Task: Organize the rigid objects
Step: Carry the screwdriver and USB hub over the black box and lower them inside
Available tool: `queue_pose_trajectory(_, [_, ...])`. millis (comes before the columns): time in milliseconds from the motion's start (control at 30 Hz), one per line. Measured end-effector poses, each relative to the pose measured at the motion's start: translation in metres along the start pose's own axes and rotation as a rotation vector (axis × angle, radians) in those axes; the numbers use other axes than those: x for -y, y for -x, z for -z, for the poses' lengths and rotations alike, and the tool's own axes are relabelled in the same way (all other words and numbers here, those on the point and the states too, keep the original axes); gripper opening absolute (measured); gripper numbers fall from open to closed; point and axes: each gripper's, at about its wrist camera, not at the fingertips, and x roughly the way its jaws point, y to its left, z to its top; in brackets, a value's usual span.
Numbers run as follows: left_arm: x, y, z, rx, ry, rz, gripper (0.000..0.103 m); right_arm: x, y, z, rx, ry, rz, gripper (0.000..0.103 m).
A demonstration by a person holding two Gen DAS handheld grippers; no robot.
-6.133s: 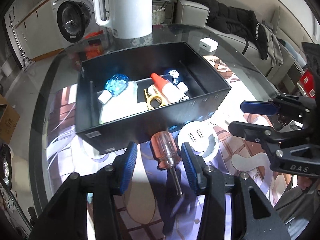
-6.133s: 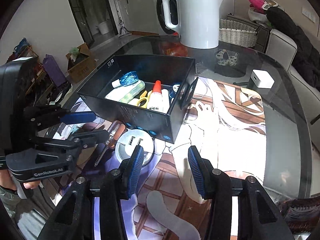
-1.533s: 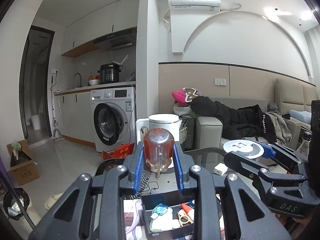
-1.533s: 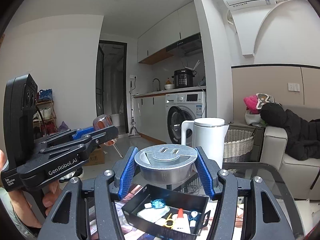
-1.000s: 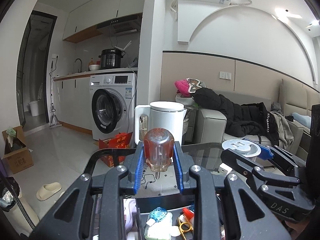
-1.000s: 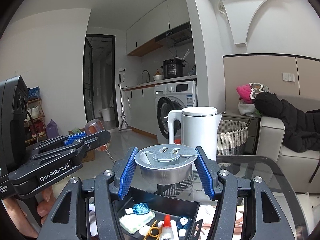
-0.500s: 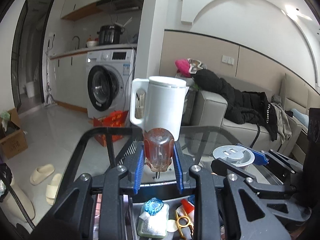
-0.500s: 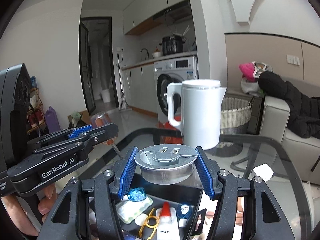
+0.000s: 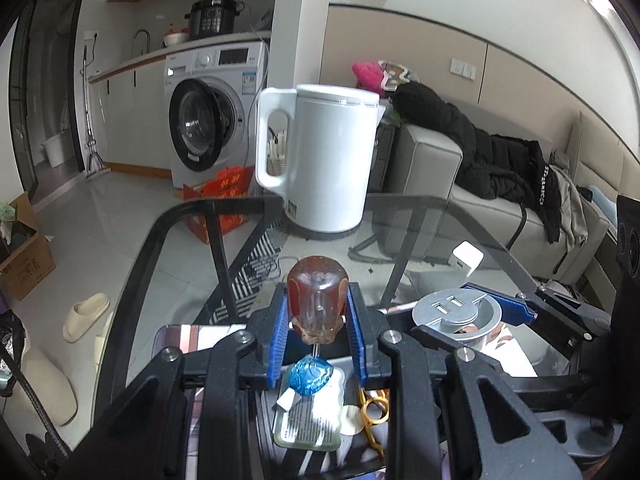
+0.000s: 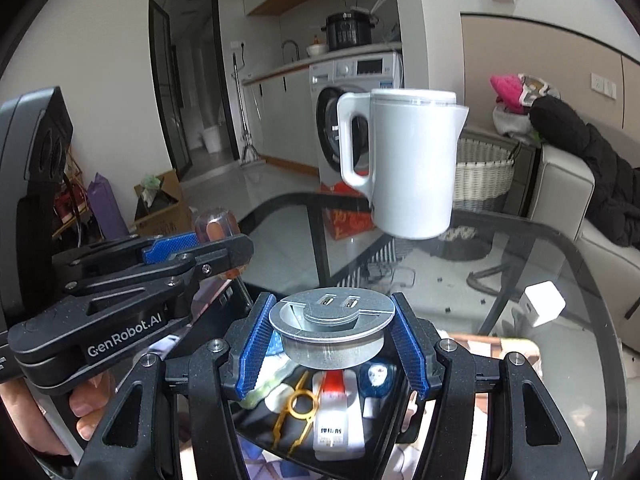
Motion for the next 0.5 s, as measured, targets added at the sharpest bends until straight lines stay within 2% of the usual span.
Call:
queue_pose_trajectory(300, [-0.003,-0.022,0.007,-0.112,-0.006,-0.011,0.025,-0.005,-0.026,0.014,-0.16,0.036,0.002,0.058])
queue_pose_trajectory(500, [0.0,-0.036,0.016,-0.192,-0.042,-0.023,0.025,-0.013,-0.035,0.022,-0.217,0.079,0.01,0.058])
